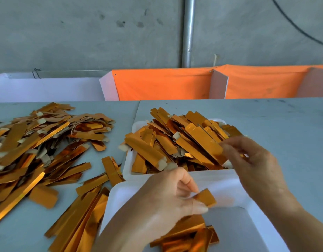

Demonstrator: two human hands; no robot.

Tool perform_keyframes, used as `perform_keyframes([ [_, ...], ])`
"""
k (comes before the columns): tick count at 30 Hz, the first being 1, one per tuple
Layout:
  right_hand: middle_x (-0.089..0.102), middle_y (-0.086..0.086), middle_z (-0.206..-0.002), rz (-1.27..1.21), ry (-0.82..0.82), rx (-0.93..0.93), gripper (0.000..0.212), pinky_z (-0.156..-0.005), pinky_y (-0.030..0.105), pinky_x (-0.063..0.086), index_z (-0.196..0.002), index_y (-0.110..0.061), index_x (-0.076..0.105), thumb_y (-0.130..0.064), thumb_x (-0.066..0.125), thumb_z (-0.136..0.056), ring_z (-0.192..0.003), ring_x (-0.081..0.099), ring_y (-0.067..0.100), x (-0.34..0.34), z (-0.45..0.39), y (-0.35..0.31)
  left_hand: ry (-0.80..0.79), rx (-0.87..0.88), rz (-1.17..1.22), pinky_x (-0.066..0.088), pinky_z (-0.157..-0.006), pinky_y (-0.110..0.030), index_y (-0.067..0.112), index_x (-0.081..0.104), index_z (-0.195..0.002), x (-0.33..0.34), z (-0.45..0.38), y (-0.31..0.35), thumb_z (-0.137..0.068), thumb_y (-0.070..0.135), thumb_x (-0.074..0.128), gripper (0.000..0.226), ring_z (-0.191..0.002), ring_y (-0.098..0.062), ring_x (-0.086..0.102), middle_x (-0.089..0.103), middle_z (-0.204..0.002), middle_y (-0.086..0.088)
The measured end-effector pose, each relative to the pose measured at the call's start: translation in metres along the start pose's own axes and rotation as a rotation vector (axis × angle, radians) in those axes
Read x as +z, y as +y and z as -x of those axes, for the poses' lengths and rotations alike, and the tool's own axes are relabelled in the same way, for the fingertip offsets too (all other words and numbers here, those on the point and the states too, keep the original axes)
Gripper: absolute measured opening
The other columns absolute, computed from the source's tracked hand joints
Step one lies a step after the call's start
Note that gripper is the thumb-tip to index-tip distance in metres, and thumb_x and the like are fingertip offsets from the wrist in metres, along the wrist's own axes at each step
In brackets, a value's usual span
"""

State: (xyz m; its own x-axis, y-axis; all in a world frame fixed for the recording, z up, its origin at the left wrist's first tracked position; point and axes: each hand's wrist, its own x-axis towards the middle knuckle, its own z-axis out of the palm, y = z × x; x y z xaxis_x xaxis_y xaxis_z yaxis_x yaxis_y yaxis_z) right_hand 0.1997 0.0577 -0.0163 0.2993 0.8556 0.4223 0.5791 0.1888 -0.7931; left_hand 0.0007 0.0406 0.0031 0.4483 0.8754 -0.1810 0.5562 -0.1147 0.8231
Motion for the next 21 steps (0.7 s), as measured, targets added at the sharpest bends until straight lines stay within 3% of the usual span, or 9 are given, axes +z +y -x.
perform_keyframes([
  [2,0.063,-0.009,-0.081,0.194,0.063,-0.002,0.012,-0.053,0.006,0.037,-0.094,-0.027,0.067,-0.021,0.056,-0.093,-0.071,0.058,0.004,0.0,-0.006,0.007,0.066,-0.005,-0.087,0.047,-0.085,-0.019,0.038,0.059,-0.094,0.0,-0.001,-0.004,-0.079,0.043,0.07,0.018,-0.095,0.007,0.059,0.065,-0.101,0.021],
  [4,0.06,-0.004,-0.08,0.333,0.018,0.004,0.014,-0.055,0.009,0.032,-0.104,-0.021,0.065,-0.019,0.055,-0.094,-0.08,0.054,0.022,0.005,-0.01,0.016,0.14,0.02,-0.115,0.043,-0.073,-0.008,0.038,0.059,-0.093,0.0,-0.002,-0.005,-0.083,0.043,0.066,0.013,-0.089,0.01,0.058,0.065,-0.095,0.023],
  [7,0.065,0.008,-0.104,0.462,-0.072,0.052,0.032,-0.071,0.028,0.04,-0.123,-0.015,0.058,-0.022,0.058,-0.092,-0.099,0.054,0.033,0.013,-0.012,0.018,0.174,0.054,-0.121,0.039,-0.064,-0.004,0.039,0.06,-0.093,0.001,-0.003,-0.005,-0.086,0.044,0.063,0.01,-0.089,0.012,0.057,0.064,-0.093,0.023],
  [10,0.062,0.008,-0.109,0.509,-0.087,0.079,0.033,-0.078,0.034,0.047,-0.12,-0.014,0.06,-0.022,0.064,-0.089,-0.095,0.056,0.029,0.015,-0.013,0.017,0.176,0.082,-0.116,0.039,-0.066,-0.003,0.038,0.061,-0.096,0.002,-0.005,-0.006,-0.086,0.044,0.062,0.011,-0.091,0.013,0.056,0.064,-0.095,0.023],
  [13,0.056,0.005,-0.105,0.499,-0.064,0.084,0.026,-0.072,0.029,0.046,-0.111,-0.012,0.065,-0.019,0.068,-0.086,-0.082,0.054,0.025,0.015,-0.013,0.016,0.186,0.096,-0.124,0.038,-0.065,-0.003,0.04,0.06,-0.099,0.003,-0.006,-0.007,-0.087,0.044,0.061,0.013,-0.09,0.014,0.055,0.063,-0.097,0.024],
  [21,0.05,-0.001,-0.093,0.523,-0.106,0.118,0.022,-0.062,0.024,0.037,-0.106,-0.017,0.067,-0.023,0.069,-0.085,-0.077,0.052,0.02,0.013,-0.016,0.016,0.187,0.112,-0.147,0.037,-0.064,0.0,0.037,0.06,-0.11,0.007,-0.007,-0.005,-0.089,0.042,0.06,0.022,-0.083,0.016,0.052,0.061,-0.1,0.024],
])
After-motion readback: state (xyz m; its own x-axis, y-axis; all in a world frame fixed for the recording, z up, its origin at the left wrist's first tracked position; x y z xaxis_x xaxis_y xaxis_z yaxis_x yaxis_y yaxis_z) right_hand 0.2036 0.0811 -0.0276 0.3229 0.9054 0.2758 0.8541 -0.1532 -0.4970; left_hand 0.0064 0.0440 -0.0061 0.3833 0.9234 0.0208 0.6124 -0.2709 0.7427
